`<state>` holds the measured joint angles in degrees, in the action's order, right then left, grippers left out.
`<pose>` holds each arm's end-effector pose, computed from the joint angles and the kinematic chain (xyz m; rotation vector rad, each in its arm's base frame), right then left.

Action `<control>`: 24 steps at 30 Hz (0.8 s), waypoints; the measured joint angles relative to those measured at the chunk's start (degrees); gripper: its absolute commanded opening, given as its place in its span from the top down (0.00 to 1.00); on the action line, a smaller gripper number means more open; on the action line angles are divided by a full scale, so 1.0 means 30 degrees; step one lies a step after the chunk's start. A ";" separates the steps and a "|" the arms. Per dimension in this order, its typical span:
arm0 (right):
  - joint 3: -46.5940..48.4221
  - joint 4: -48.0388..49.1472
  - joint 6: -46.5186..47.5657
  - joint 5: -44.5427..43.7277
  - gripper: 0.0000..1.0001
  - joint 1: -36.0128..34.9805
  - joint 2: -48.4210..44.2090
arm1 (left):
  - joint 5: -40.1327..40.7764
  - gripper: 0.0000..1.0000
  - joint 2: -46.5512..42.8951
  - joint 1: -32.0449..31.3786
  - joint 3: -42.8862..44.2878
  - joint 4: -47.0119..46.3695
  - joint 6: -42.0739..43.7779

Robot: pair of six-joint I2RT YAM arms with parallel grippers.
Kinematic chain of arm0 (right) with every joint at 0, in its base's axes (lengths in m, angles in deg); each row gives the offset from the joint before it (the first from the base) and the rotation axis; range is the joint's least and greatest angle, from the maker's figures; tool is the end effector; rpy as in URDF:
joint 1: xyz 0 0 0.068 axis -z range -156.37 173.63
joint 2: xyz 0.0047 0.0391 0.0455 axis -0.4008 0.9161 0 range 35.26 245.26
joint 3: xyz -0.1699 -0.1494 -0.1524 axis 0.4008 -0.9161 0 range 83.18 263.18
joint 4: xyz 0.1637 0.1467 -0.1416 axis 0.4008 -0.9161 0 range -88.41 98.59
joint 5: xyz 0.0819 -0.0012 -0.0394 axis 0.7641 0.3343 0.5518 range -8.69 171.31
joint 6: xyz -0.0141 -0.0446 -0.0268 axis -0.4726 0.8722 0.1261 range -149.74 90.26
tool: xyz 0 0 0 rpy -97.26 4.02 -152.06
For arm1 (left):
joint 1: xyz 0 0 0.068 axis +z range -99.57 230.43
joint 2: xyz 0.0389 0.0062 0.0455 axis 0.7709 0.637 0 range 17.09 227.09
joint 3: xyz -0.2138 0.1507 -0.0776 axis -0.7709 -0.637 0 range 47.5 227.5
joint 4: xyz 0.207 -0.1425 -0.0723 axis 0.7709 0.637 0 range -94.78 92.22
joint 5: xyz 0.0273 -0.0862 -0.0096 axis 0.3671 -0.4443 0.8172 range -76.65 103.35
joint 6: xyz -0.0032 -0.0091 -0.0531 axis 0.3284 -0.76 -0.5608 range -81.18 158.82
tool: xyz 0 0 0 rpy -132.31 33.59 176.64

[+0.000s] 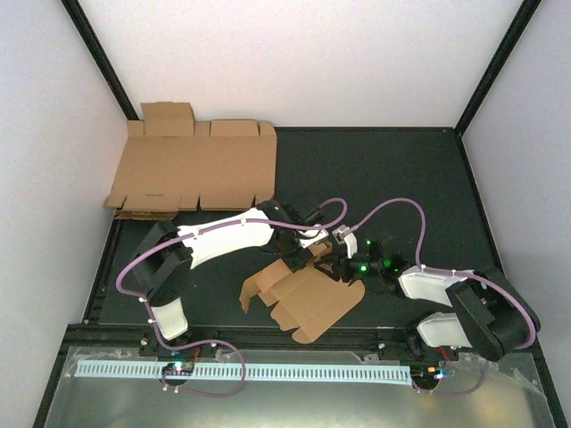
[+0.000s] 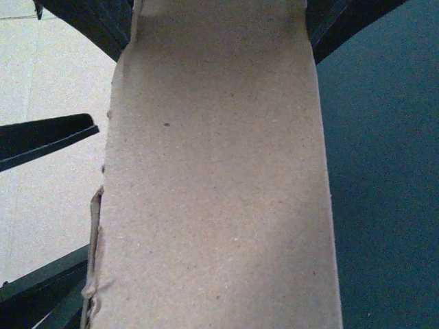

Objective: Fold the paper box

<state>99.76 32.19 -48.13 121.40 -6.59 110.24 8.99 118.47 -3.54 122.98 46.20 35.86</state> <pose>0.1736 0.1276 0.1334 -0.6564 2.1857 1.2278 0.1999 -0.2794 0.2125 1.2886 2.6707 -0.2619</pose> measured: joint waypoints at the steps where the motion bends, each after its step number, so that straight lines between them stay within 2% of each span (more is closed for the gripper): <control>1: -0.0146 0.0401 -0.0066 0.0007 0.55 -0.0015 0.0117 | -0.0022 0.53 0.0000 0.0007 0.0000 -0.0007 0.0000; 15: -0.0321 0.1413 0.0036 -0.0474 0.55 -0.0546 0.0641 | -0.1013 0.53 0.0000 0.0277 0.0000 0.0029 -0.0248; 24: -0.0321 0.1253 0.0408 -0.0692 0.55 -0.0656 0.0634 | -0.2732 0.52 0.0000 0.0809 0.0000 -0.0095 -0.0255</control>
<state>98.80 35.95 -46.91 119.33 -8.55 112.14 0.80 118.47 -1.12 122.98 45.91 35.09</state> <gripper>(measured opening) 0.449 0.478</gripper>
